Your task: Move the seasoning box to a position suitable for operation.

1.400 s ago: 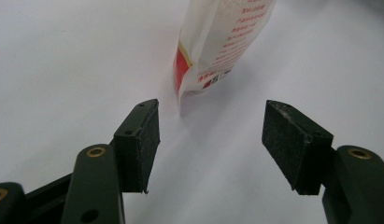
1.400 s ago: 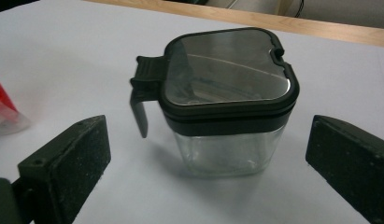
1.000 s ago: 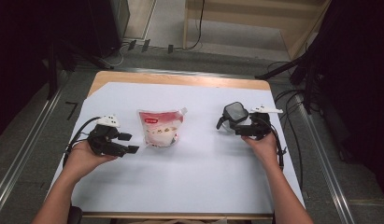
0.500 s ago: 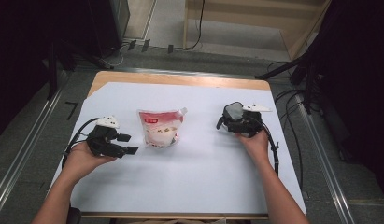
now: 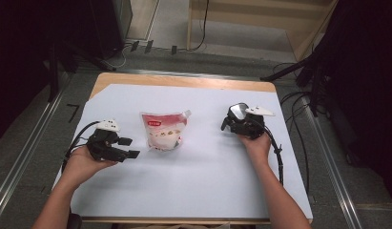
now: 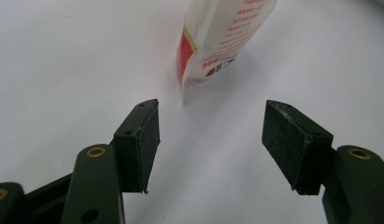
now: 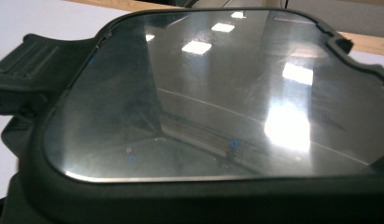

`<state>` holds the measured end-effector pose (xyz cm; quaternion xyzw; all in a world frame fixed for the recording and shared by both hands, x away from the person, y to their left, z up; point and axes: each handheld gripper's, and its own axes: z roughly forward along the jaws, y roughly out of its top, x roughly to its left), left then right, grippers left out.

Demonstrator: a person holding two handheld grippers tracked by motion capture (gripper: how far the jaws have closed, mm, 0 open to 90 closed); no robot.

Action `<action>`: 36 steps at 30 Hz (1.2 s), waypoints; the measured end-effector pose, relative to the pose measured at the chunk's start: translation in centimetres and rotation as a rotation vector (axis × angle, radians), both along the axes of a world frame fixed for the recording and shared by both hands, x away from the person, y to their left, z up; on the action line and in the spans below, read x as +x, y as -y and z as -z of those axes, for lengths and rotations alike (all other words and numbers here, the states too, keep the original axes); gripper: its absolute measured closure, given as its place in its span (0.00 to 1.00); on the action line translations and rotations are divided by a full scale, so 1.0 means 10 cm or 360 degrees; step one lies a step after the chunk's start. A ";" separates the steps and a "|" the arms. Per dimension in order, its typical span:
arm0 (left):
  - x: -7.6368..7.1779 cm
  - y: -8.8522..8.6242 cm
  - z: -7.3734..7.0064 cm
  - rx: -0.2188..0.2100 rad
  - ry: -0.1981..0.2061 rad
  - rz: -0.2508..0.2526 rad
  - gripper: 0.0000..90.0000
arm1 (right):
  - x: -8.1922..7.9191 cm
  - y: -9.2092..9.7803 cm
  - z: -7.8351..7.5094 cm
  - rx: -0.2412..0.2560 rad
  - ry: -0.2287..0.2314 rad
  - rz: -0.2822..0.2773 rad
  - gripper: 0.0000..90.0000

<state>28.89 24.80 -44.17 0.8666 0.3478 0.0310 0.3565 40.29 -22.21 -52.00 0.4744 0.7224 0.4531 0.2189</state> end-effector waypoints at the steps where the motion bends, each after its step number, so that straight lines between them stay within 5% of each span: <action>1: 0.00 0.00 0.00 0.0003 -0.0001 0.0000 0.42 | 0.00 0.00 0.00 -0.0008 0.0001 -0.0002 0.16; 19: 0.02 0.00 -0.02 -0.0035 0.0005 0.0000 0.42 | -0.09 0.00 -0.14 0.0044 0.0033 -0.0026 0.17; 28: 0.05 0.01 -0.03 -0.0061 0.0009 0.0024 0.43 | -0.31 -0.11 -0.30 0.0019 0.0080 -0.0134 0.17; 36: 0.06 -0.01 -0.06 -0.0079 0.0026 0.0024 0.43 | -0.56 -0.18 -0.35 0.0027 0.0047 -0.0206 0.17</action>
